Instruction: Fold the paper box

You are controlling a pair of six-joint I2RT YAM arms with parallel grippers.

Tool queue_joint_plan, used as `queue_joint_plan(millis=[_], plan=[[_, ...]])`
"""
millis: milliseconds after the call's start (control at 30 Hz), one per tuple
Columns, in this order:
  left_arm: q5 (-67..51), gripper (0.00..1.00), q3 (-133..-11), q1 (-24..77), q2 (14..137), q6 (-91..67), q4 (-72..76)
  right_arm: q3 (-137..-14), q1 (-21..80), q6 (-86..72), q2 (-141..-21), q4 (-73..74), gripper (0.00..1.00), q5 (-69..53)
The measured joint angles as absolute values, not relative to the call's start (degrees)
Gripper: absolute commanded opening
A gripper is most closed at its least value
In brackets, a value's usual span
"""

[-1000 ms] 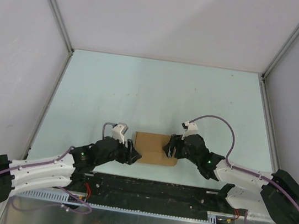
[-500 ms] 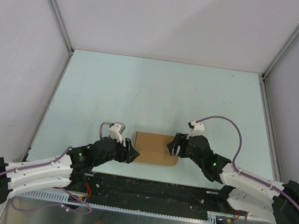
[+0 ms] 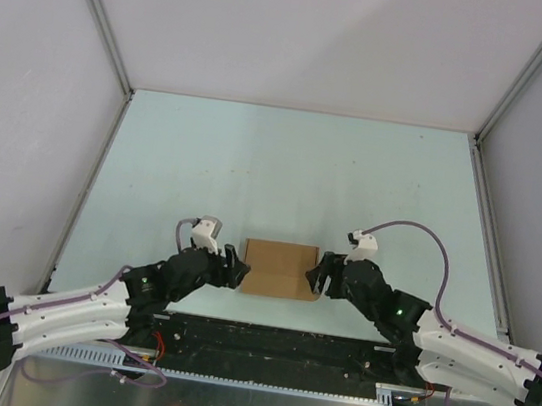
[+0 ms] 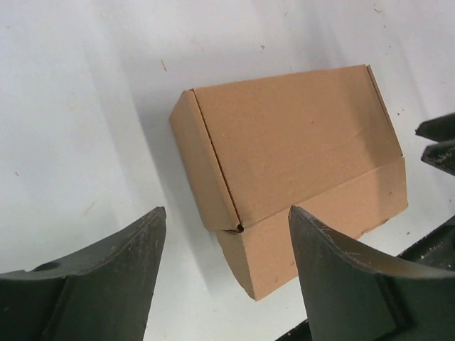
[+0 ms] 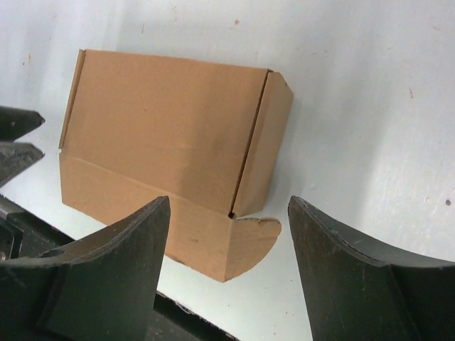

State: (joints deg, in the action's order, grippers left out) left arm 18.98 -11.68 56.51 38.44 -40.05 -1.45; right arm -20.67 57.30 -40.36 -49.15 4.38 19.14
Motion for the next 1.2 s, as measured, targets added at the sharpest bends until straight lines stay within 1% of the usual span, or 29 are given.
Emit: queue_joint_plan(millis=[133, 267, 433, 567, 1200], plan=[[20.91, 0.75, -11.68, 56.51, 40.97, -39.38, 2.37, -20.49, 58.06, -41.06, -46.78, 6.39, 0.73, 19.27], [21.82, 0.75, -11.84, 56.51, 47.09, -38.81, 7.31, -20.49, 58.41, -41.80, -45.43, 8.19, 0.73, 19.57], [22.63, 0.74, -13.54, 56.51, 55.68, -38.30, 9.89, -20.49, 59.64, -42.35, -45.25, 9.78, 0.72, 20.16], [22.96, 0.73, -15.46, 56.49, 59.59, -37.58, 12.21, -20.49, 60.64, -42.54, -45.47, 9.78, 0.72, 20.21], [21.63, 0.73, -15.59, 56.25, 60.55, -37.04, 16.16, -20.49, 60.93, -42.39, -45.30, 10.96, 0.72, 21.71]])
